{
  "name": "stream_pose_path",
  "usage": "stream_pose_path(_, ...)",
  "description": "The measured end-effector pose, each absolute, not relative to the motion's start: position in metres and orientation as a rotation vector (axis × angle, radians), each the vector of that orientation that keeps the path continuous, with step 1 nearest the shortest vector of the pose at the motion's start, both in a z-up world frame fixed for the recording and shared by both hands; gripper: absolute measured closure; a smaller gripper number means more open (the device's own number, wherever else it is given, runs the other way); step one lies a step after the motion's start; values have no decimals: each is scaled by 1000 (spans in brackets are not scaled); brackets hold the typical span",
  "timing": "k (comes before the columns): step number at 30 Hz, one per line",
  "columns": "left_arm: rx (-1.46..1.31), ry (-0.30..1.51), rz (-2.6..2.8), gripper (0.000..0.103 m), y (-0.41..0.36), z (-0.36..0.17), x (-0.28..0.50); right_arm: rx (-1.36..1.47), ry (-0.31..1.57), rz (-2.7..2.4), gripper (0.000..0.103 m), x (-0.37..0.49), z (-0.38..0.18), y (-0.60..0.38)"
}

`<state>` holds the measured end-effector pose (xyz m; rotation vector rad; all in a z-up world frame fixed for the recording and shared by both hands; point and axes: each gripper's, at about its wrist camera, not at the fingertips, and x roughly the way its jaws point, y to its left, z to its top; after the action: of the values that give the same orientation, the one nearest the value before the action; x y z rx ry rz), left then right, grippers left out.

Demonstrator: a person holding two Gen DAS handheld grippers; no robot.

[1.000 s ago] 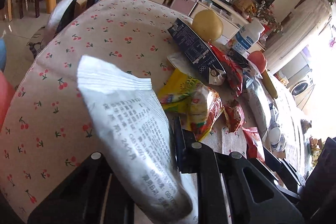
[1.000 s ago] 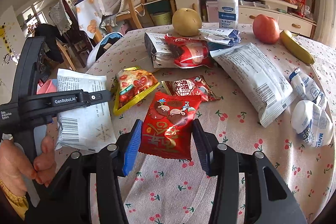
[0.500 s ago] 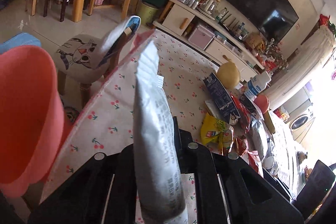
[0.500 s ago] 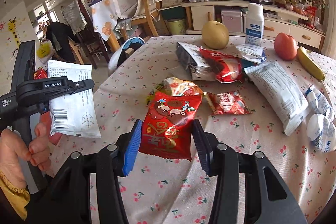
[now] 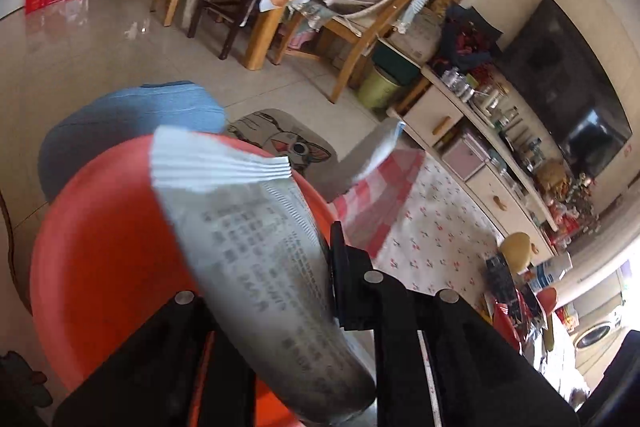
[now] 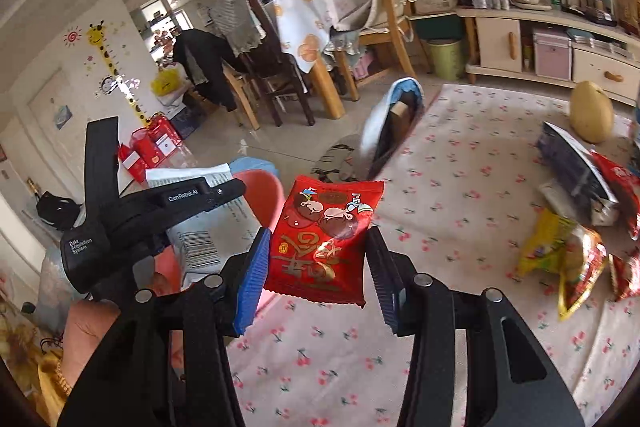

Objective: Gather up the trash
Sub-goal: 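Open the left gripper over the pink bin to drop the bag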

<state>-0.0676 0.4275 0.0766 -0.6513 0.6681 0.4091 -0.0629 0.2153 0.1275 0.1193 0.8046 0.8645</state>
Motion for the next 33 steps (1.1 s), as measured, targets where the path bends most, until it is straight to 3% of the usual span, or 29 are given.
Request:
stream_pose_path(8, -724, 709, 523, 90, 478, 61, -76, 114, 850, 996, 53, -58, 125, 293)
stream_pose_path(10, -731, 729, 532, 89, 485, 56, -73, 105, 871, 994, 51, -57, 119, 303)
stream_pose_path(11, -728, 728, 541, 89, 486, 56, -73, 111, 884, 995, 42, -56, 117, 306)
stream_pose_path(12, -717, 725, 561, 79, 487, 56, -75, 126, 892, 991, 33, -56, 114, 306)
stream_pose_path(13, -700, 722, 585, 69, 488, 57, -75, 140, 892, 981, 32, -56, 114, 304)
stream_pose_path(14, -682, 719, 608, 42, 488, 59, -76, 152, 887, 972, 28, -56, 114, 300)
stream_pose_path(15, -671, 710, 622, 30, 486, 60, -76, 160, 877, 961, 25, -57, 115, 295)
stream_pose_path(21, -585, 645, 592, 27, 471, 72, -74, 122, 810, 833, 14, -64, 121, 259)
stream_pose_path(24, -539, 569, 558, 22, 459, 82, -76, 93, 783, 778, 13, -67, 121, 240)
stream_pose_path(33, -465, 413, 441, 21, 421, 101, -71, 9, 720, 641, 12, -77, 113, 177)
